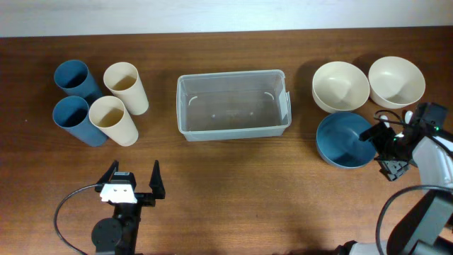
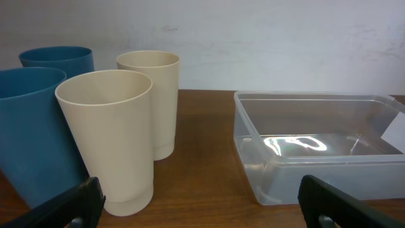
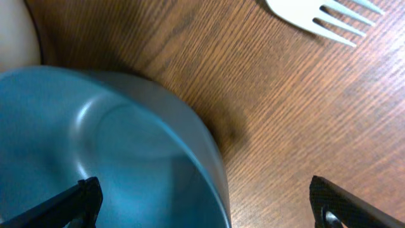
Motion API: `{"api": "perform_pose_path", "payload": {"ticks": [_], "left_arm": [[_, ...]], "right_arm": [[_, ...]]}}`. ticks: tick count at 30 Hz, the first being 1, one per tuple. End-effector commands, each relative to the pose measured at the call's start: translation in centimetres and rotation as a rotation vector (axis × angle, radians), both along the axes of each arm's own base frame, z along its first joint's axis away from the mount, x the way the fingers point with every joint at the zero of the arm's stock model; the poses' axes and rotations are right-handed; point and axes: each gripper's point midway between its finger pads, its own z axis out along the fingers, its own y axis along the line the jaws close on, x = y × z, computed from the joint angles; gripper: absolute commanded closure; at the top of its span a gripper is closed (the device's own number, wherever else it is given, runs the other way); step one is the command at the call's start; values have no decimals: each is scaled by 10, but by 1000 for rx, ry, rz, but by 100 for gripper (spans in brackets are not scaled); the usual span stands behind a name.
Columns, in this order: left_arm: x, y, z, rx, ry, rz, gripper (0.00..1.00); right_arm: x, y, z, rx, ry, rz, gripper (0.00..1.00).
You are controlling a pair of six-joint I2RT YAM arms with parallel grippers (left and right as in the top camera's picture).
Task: Pack container
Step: 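Move the right gripper to the blue bowl rim and grasp it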
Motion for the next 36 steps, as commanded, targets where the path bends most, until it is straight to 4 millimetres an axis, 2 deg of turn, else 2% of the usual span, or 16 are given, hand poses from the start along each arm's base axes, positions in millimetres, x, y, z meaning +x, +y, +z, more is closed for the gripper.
{"api": "perform_pose_path", "payload": {"ticks": [1,7,13,14,16,20,25,28,29,30,36], "left_arm": [[0,-1,-1,16,-2,-3,0],[0,-1,-1,16,-2,-3,0],[0,-1,-1,16,-2,-3,0],[0,-1,-1,16,-2,-3,0],[0,-1,-1,16,-2,-3,0],[0,-1,-1,16,-2,-3,0],[0,-1,-1,16,-2,-3,0],[0,-1,-1,16,-2,-3,0],[0,-1,-1,16,-2,-3,0],[0,-1,-1,16,-2,-3,0],[0,-1,-1,16,-2,-3,0]], "right_arm": [[0,-1,-11,4,4,30,1],[3,-1,-24,-4,-16,46,1],[8,6,-26,17,-59,93,0],[8,6,-26,17,-59,93,4],[9,5,-26,16,-61,93,22],[10,5,-26,14,-63,93,47],[9,5,-26,16,-60,92,73],[8,6,-27,18,-57,92,84],[7,6,-27,20,-54,92,92],[7,6,-27,21,-52,92,96],[-2,16,-28,69,-21,94,96]]}}
